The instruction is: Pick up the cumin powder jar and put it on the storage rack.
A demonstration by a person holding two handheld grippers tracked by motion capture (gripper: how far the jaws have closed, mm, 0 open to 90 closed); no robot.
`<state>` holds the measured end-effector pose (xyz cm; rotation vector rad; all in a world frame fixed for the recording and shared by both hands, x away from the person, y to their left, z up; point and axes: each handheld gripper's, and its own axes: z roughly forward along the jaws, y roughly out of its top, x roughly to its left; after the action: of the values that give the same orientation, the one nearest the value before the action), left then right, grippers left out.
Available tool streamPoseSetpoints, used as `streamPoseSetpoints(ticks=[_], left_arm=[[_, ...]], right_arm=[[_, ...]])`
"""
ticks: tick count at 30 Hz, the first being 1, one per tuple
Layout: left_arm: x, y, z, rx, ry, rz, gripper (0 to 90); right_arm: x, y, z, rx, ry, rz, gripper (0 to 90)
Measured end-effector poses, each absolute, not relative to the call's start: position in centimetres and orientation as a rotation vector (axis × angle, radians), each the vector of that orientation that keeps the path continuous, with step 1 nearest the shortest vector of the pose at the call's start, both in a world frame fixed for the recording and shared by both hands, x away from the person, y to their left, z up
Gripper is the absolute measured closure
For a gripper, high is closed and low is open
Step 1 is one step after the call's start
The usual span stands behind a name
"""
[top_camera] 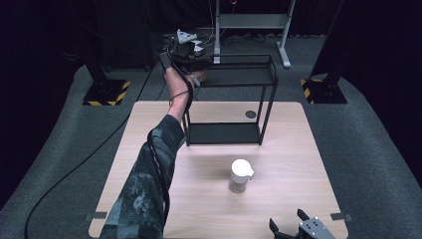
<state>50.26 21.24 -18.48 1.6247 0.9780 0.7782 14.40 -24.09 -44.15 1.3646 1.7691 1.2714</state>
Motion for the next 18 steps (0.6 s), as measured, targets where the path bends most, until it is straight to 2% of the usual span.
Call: streamPoseSetpoints(ticks=[10,16,18], left_arm=[[50.2,21.2,-18.3,1.637,0.97,0.781,30.3],[50.1,20.6,-17.3,1.698,0.966,0.783,1.9],[49.8,20.2,-16.8,1.727,0.969,0.802,0.0]], right_arm=[[14.4,-24.0,-44.1,1.363,1.769,1.264,0.0],[14.4,-23.9,-44.1,1.363,1.769,1.256,0.0],[14.3,-23.9,-44.1,1.358,1.769,1.254,0.0]])
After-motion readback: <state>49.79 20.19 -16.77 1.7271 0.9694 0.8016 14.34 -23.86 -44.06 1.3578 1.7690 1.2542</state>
